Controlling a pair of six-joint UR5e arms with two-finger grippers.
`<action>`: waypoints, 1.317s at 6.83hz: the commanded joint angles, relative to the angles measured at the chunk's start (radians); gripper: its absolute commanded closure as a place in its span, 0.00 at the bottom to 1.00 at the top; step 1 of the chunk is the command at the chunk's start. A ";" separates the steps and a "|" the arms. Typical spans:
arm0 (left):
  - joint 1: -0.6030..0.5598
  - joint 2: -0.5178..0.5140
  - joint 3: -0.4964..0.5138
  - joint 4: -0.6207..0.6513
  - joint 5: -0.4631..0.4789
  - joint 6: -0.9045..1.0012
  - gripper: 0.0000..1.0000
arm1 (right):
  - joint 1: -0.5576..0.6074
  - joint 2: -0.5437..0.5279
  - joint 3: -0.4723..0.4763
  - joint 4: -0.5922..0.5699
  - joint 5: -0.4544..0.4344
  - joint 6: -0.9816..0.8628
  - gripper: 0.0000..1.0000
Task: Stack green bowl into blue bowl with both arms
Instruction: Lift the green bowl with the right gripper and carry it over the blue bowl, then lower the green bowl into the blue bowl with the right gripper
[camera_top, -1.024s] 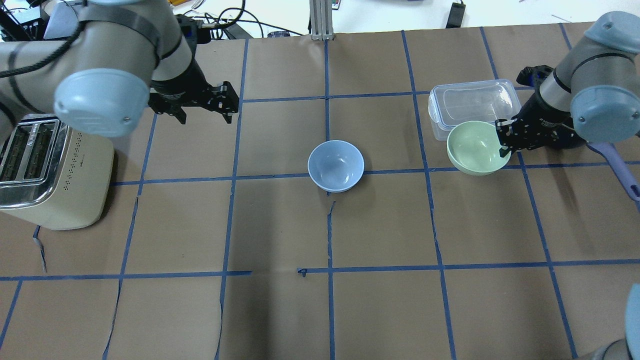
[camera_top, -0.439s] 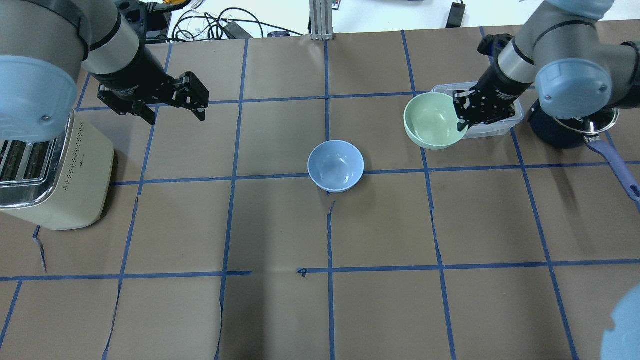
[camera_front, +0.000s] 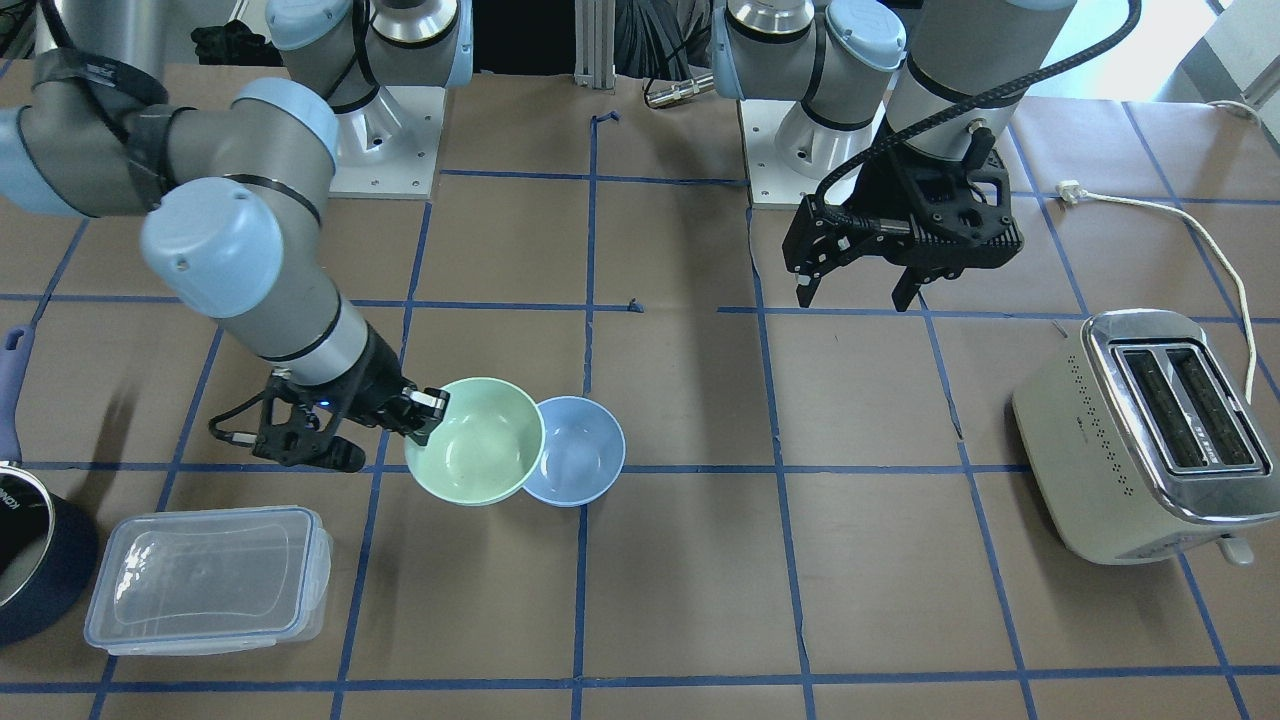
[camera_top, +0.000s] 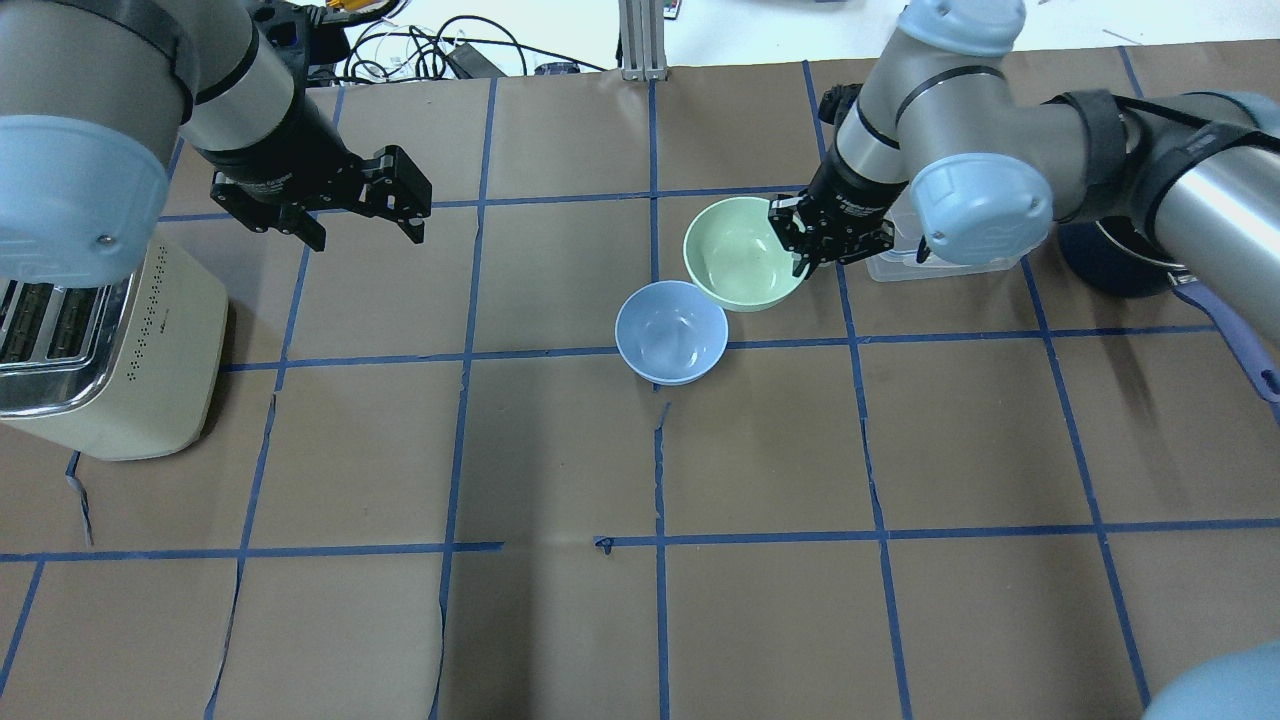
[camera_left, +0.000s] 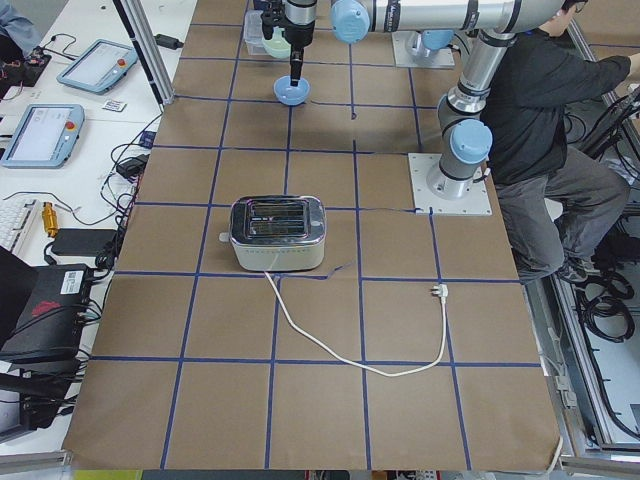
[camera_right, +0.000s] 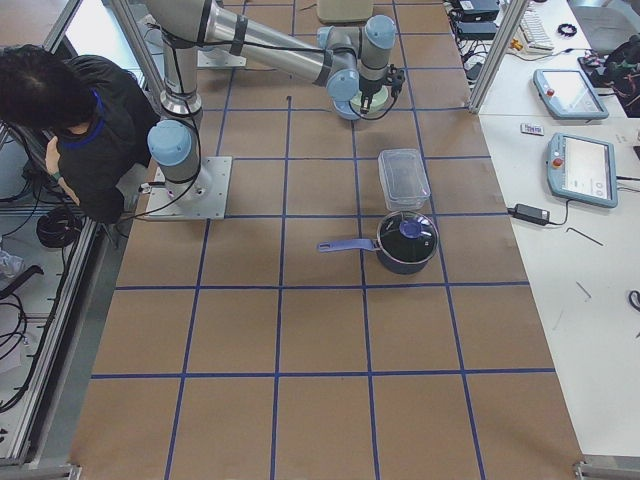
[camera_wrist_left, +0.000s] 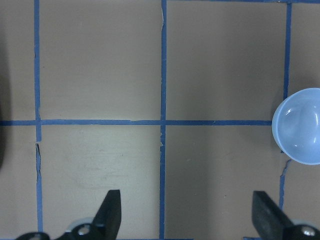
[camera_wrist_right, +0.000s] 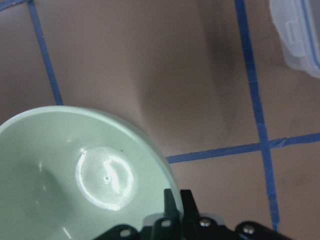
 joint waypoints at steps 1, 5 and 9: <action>0.000 0.004 -0.001 0.000 0.002 -0.001 0.07 | 0.092 0.039 0.001 -0.061 -0.004 0.079 1.00; 0.010 0.012 -0.012 0.000 0.004 0.009 0.01 | 0.109 0.079 0.008 -0.068 -0.002 0.094 1.00; 0.015 0.013 -0.014 0.000 0.005 0.014 0.00 | 0.109 0.093 0.028 -0.068 0.004 0.091 0.83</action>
